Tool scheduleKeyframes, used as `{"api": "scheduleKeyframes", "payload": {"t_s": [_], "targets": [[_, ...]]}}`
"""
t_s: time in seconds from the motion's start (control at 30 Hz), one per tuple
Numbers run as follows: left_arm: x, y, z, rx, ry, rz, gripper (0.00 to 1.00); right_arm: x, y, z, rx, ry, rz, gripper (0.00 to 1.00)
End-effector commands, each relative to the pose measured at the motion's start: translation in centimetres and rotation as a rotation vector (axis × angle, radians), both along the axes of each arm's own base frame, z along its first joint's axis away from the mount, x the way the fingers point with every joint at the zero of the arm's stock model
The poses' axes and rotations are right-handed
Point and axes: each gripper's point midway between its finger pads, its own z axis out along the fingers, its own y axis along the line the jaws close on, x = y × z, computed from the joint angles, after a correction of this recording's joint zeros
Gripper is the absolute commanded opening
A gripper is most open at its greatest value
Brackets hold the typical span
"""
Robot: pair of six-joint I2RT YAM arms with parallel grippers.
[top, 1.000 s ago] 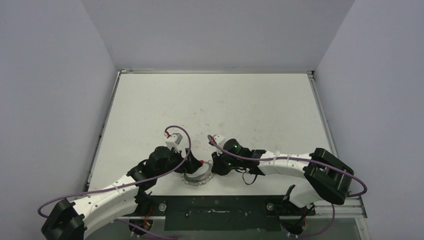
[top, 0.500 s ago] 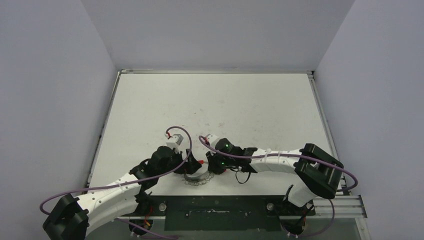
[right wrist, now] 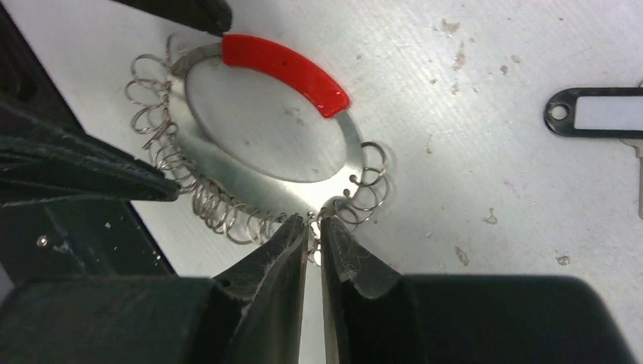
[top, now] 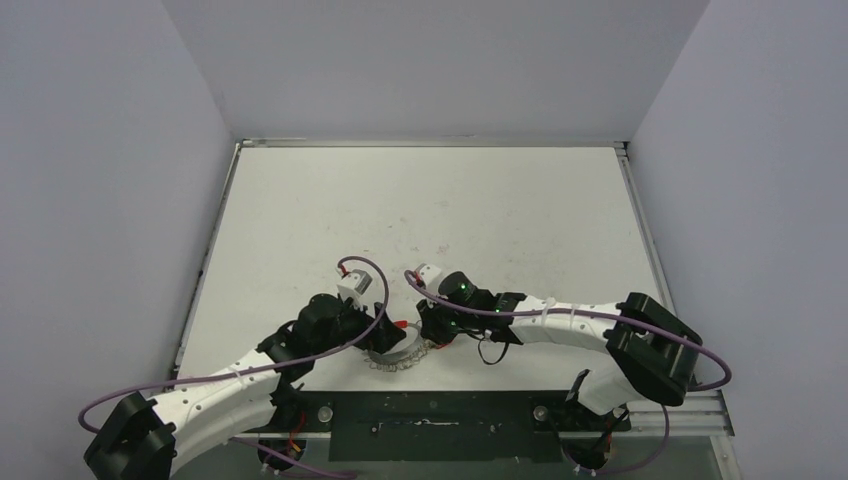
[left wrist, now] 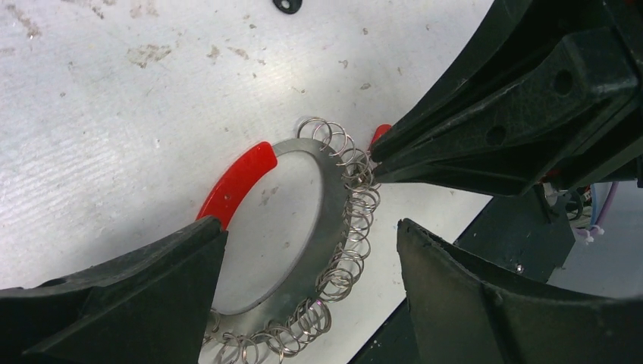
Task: Put the keys on the keyring
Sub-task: Adjust the keyring at the center of the board.
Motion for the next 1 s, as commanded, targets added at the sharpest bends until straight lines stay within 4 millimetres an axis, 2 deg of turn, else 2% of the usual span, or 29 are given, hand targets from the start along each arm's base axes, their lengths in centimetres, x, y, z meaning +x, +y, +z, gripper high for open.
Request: {"api": "scheduleKeyframes", "payload": {"t_s": [0.0,0.17,0.33,0.6,0.97], "targets": [[0.7,-1.1,2.9,-0.062,-0.158,-0.068,0.81,-1.6,0.4,1.8,0.052,-0.019,0.150,0.12],[0.9,-0.9,3.3,-0.052,-0.202,-0.073,0.81,-3.8,0.1,1.0,0.039,0.050,0.238,0.00],[1.1,-0.7,3.7,-0.060,-0.225,-0.064,0.81,-4.3,0.0,-0.1,0.010,0.073,0.242,0.00],[1.1,-0.5,4.3,-0.068,-0.263,-0.064,0.81,-1.4,-0.6,-1.6,-0.113,0.015,0.130,0.00],[0.6,-0.5,3.7,-0.069,-0.278,-0.097,0.80,1.7,-0.4,0.1,-0.080,-0.061,0.024,0.00]]}}
